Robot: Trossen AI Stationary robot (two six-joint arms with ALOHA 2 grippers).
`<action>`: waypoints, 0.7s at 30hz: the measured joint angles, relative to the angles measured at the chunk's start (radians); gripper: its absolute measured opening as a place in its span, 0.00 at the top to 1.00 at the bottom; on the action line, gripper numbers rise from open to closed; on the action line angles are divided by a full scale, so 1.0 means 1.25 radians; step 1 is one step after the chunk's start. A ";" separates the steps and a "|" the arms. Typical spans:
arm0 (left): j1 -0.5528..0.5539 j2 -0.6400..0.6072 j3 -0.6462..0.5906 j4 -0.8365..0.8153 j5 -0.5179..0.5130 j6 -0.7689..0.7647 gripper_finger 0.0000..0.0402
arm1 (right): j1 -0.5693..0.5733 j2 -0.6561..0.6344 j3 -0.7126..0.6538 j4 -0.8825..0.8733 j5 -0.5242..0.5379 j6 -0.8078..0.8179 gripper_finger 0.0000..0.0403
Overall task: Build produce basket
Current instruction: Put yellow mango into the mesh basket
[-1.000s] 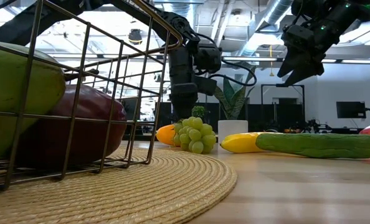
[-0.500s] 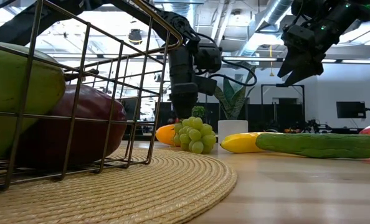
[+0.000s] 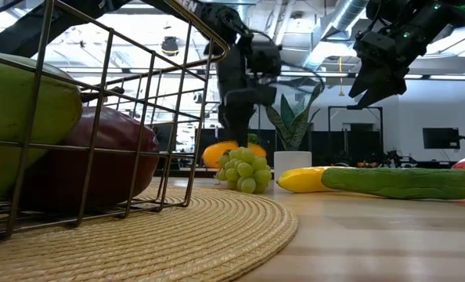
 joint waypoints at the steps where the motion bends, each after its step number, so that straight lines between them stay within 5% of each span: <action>1: 0.000 0.000 0.021 -0.014 0.001 0.000 0.56 | 0.000 0.000 0.000 0.000 0.000 0.000 0.23; 11: -0.007 0.000 0.323 -0.174 0.024 -0.054 0.56 | 0.000 0.000 0.000 0.009 0.000 0.000 0.23; 21: -0.041 -0.198 0.279 -0.069 0.041 -0.189 0.56 | -0.001 0.000 0.000 0.037 0.000 0.000 0.23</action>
